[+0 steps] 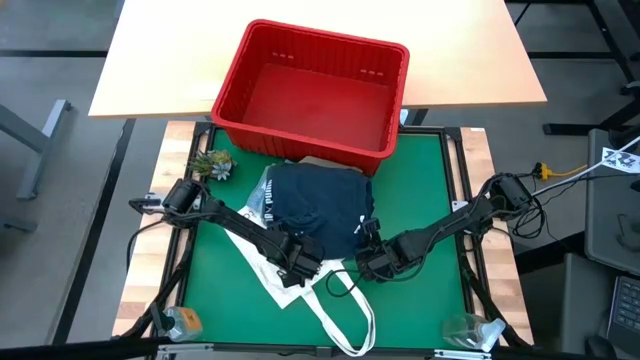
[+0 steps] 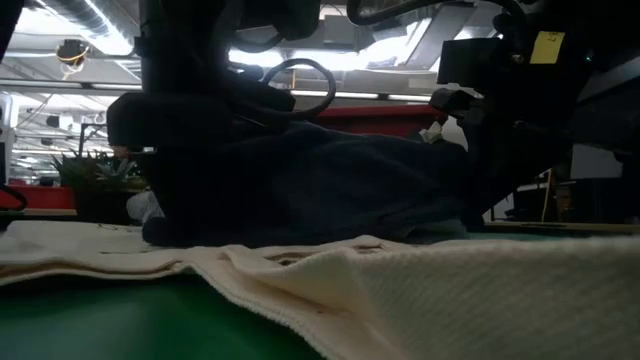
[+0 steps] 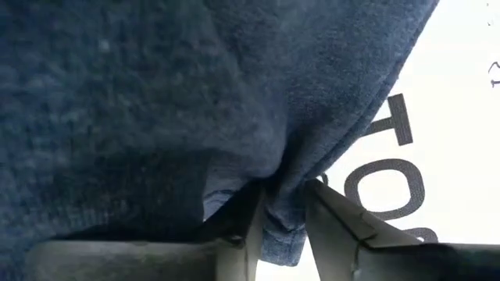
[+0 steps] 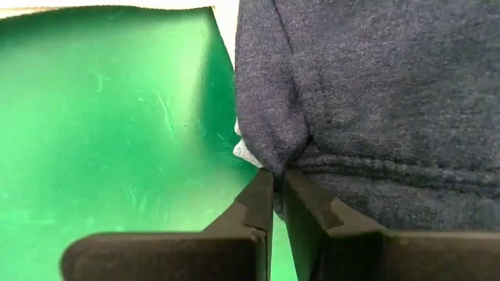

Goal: Fold Laundry from Bin
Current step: Fold the gray shorts

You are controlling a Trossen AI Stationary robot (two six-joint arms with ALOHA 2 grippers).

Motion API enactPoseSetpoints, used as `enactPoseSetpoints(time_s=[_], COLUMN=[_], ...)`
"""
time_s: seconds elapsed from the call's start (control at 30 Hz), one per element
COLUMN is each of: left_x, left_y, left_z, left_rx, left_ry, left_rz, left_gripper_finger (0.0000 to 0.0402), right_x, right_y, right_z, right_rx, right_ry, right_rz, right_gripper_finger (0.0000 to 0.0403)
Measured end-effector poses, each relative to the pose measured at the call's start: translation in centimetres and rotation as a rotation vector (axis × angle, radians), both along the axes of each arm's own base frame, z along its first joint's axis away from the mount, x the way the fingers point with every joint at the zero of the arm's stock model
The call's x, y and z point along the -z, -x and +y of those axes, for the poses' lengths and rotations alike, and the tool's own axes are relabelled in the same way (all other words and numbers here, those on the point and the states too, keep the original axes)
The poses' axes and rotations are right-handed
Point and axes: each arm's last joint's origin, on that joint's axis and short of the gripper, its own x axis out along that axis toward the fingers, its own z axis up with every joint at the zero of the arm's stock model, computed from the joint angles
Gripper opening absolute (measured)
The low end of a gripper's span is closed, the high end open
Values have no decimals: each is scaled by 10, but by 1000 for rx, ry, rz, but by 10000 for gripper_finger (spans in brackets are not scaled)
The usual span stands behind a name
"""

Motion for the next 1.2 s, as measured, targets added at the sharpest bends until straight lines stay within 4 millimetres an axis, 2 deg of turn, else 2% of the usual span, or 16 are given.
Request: enactPoseSetpoints(time_s=[0.23,0.53,0.83,1.07,1.2], left_x=[0,-17,-66,-88,-94], left_y=[0,8,18,23,24], left_z=[-1,-14,-49,-71,-74], left_rx=[-1,19,82,138,143], left_ry=[21,174,261,336,323], left_rz=[7,7,-125,-145,-160], left_gripper_finger=[7,2,1,1,0], right_x=[0,-3,-32,-56,-64], right_y=[0,0,-5,-3,-5], right_z=[0,3,21,34,35], right_rx=[2,26,5,-22,-21], right_ry=[4,-93,-212,-209,-210], right_rz=[-2,38,75,94,91], right_gripper_finger=[14,4,3,6,6])
